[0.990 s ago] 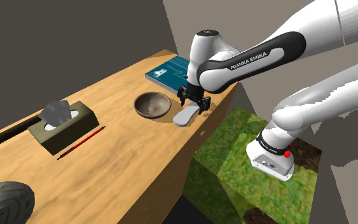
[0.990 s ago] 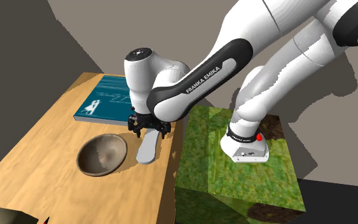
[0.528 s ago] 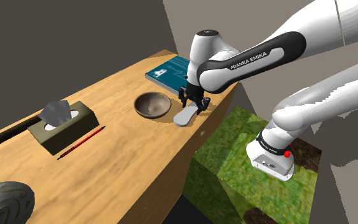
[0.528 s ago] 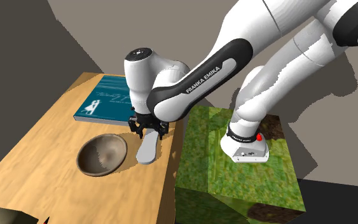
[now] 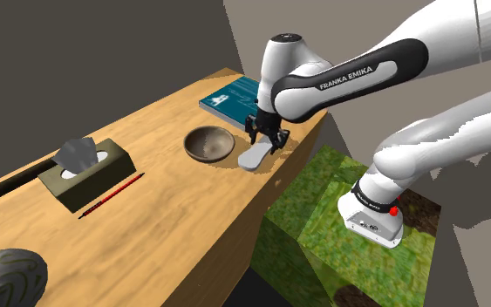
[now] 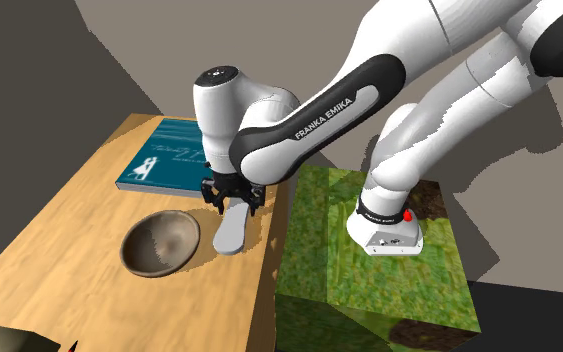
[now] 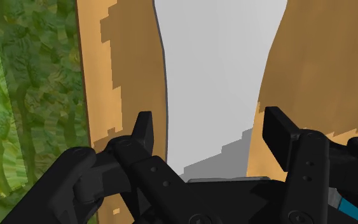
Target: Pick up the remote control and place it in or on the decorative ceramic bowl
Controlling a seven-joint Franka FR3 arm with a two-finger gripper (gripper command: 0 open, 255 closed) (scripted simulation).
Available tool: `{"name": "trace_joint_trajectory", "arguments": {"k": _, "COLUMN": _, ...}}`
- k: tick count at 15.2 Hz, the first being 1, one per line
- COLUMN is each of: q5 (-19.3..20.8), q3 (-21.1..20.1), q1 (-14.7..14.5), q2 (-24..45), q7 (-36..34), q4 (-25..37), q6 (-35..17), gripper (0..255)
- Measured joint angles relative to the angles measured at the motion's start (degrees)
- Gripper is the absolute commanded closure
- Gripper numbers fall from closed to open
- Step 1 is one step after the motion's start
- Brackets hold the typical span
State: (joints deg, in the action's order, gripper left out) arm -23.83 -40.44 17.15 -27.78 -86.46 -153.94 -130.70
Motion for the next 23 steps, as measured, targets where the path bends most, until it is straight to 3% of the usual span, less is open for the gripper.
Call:
{"name": "trace_joint_trajectory", "arguments": {"k": 19, "q5": 2.28, "q3": 6.33, "q1": -0.8, "q2": -8.48, "q7": 0.28, "q4": 9.2, "q6": 17.66, "gripper": 255}}
{"name": "trace_joint_trajectory", "arguments": {"k": 23, "q5": 4.27, "q3": 2.12, "q1": 1.72, "q2": -1.31, "q7": -3.63, "q4": 15.99, "q6": 16.55, "gripper": 255}}
